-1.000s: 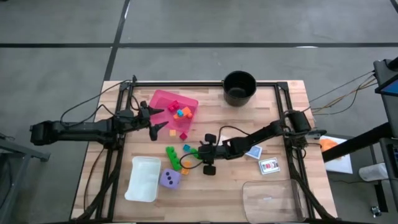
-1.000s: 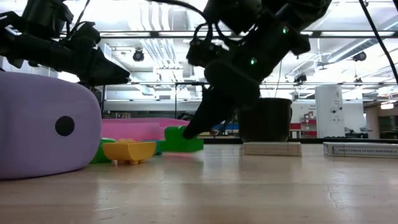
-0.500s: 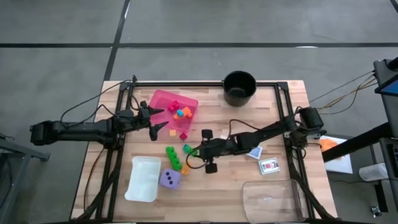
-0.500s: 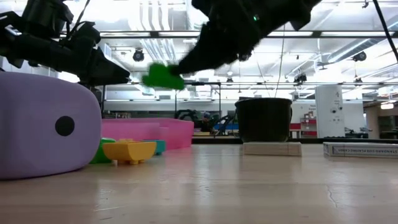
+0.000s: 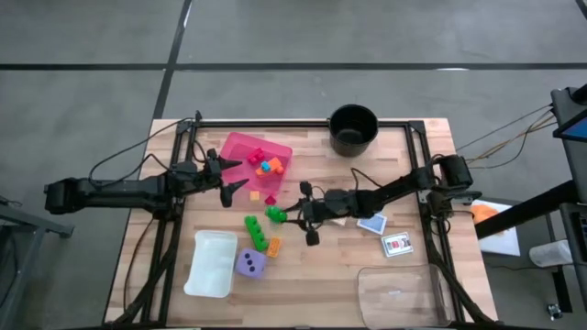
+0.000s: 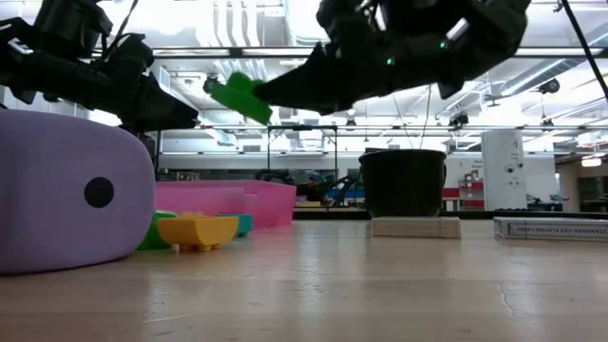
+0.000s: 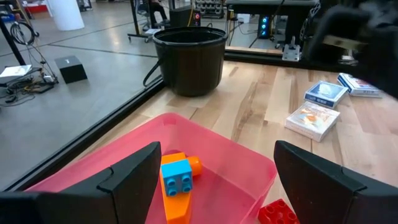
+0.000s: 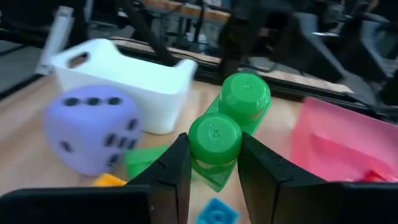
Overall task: Pick & Place Toys
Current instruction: Put the right green game piece into the red bin, then put the green game piece into the red bin
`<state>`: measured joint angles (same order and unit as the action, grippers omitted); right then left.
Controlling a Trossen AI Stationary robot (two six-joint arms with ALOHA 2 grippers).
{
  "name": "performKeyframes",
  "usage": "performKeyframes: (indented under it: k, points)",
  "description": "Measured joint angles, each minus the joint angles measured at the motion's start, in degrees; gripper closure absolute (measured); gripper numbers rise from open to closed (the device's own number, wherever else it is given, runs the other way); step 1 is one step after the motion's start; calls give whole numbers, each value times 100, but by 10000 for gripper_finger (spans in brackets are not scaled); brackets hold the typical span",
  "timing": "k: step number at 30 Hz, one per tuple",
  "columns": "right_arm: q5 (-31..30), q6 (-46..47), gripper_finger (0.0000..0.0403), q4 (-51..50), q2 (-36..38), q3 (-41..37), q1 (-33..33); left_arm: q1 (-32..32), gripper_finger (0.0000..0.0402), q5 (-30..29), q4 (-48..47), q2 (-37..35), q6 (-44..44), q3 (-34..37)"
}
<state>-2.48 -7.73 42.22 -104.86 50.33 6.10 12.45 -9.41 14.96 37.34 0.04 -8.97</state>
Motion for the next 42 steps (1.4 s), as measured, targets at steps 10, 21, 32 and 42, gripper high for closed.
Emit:
performKeyframes:
  k: [10,21,32,42]
  points:
    - [221,64,305,-471,-2,299,-1108,0,86,0,11,0,0,0]
    - [647,248,305,-2047,-771,1558,-1957,2,86,0,21,-2,4,0]
    - [823,-2,203,-3152,-1355,2706,-2037,2,86,1,0,0,38,0]
    - [1196,-85,34,-3031,-1284,2635,-2034,3,86,0,-37,0,87,0]
